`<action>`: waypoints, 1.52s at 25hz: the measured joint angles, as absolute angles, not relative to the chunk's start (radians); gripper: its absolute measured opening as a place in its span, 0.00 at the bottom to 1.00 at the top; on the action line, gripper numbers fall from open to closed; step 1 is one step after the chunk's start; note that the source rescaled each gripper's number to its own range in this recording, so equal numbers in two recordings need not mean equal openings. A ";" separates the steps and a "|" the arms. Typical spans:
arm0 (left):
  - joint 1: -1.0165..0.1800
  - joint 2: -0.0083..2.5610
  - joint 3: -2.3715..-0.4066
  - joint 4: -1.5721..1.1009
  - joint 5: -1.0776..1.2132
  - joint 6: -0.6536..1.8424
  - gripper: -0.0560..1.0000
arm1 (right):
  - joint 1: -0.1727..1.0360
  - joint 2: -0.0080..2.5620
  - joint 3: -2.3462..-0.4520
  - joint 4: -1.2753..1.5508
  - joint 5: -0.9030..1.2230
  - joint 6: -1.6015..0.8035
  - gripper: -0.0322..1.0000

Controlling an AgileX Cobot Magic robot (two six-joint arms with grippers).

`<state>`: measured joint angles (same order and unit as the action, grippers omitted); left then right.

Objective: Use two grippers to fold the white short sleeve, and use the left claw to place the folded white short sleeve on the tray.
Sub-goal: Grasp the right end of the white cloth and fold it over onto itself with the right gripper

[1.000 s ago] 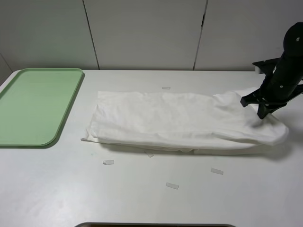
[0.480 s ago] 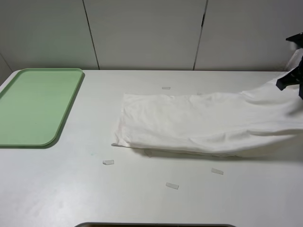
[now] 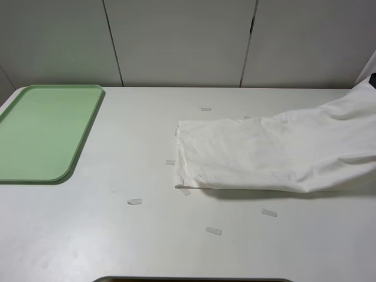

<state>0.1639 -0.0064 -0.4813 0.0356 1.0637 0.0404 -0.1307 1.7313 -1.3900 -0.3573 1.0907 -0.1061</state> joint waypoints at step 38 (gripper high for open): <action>0.164 -0.007 -0.481 0.036 1.064 0.040 0.88 | 0.183 1.731 -1.162 -0.151 0.966 0.190 0.93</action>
